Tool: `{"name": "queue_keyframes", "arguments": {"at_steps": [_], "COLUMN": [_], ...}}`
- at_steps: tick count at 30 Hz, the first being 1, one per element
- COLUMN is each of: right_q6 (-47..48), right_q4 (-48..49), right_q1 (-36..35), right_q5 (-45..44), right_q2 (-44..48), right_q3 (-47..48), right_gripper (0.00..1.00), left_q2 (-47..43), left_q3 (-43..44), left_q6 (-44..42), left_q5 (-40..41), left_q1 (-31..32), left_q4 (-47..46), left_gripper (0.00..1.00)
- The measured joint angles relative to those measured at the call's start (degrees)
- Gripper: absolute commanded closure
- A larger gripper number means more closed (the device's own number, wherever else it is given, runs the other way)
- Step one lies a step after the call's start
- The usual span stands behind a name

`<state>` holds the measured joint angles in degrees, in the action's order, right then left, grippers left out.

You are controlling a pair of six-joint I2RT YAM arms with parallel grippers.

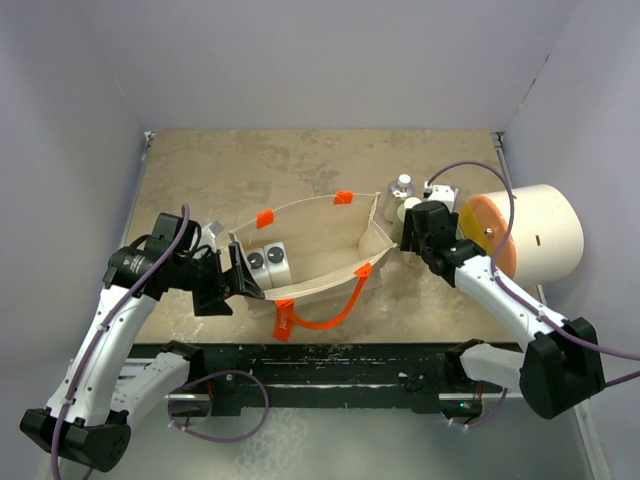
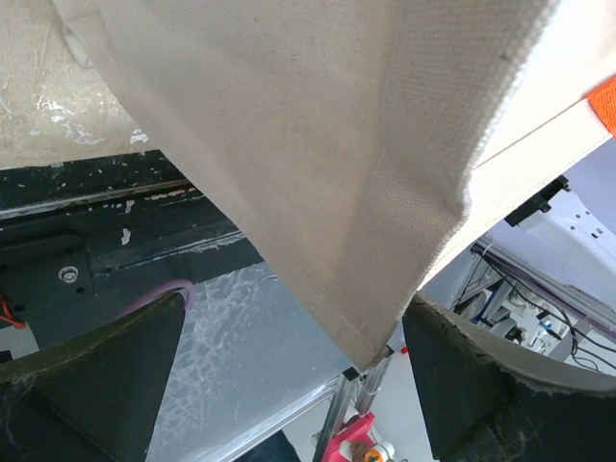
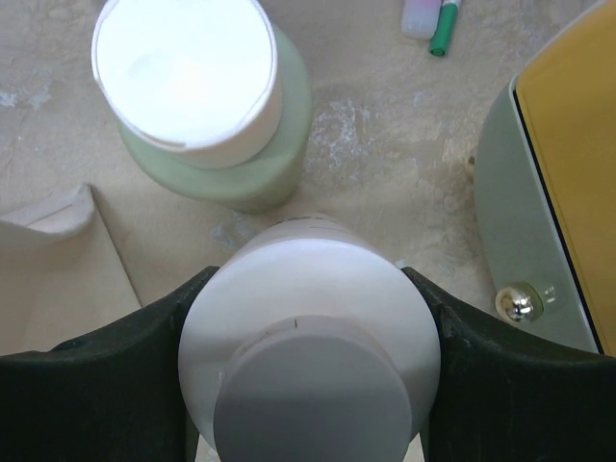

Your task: Take the personal care products out of the canvas bag

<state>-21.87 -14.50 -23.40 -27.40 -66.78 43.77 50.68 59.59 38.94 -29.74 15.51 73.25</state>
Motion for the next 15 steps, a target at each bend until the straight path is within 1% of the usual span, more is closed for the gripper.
{"name": "queue_keyframes", "arguments": {"at_steps": [5, 14, 15], "right_q6": [1.6, 2.51, 2.43], "right_q4": [5.07, 8.02, 8.35], "right_q1": [1.62, 1.99, 1.99], "right_q5": [2.03, 4.55, 4.63], "right_q2": [-1.9, -7.89, -7.87], "right_q3": [-0.66, -0.85, -1.01], "right_gripper": [1.0, 1.0, 0.97], "left_q2": [-0.92, -0.39, -0.39], "left_q3": [0.0, 0.0, 0.0], "left_q6": [0.85, 1.18, 1.18], "left_q5": [0.35, -0.13, -0.13], "left_q1": [0.0, 0.0, 0.0], "left_q4": [0.81, 1.31, 1.31], "left_gripper": [0.04, 0.03, 0.03]}}
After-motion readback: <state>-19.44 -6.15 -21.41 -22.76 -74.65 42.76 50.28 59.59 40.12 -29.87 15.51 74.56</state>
